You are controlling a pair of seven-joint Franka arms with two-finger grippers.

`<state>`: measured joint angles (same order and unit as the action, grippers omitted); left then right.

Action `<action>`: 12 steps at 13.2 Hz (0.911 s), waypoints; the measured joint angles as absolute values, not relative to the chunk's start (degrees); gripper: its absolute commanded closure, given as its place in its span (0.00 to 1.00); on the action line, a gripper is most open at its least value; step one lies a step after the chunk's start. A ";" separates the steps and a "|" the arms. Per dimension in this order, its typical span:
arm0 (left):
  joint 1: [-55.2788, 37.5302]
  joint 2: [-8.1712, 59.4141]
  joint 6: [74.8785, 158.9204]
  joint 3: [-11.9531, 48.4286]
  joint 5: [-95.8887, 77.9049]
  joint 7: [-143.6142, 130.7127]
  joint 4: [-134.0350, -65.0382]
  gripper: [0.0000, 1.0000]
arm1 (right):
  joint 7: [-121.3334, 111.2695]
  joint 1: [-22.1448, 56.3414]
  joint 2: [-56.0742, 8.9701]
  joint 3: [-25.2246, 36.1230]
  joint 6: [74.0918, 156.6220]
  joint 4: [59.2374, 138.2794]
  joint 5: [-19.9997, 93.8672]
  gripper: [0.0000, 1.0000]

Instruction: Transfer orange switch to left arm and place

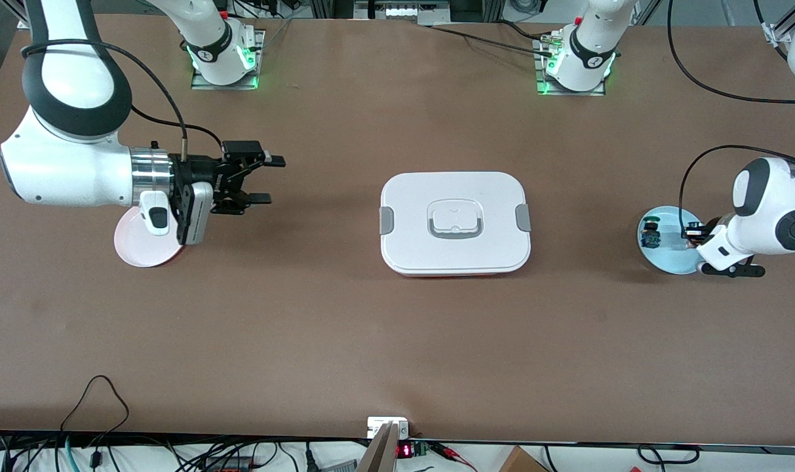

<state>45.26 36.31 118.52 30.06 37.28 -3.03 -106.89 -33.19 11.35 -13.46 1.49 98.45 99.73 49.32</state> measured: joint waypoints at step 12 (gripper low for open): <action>44.58 33.83 118.93 33.75 38.43 -3.17 -102.55 0.00 | -8.11 11.74 -9.64 5.56 88.50 89.78 -5.04 0.00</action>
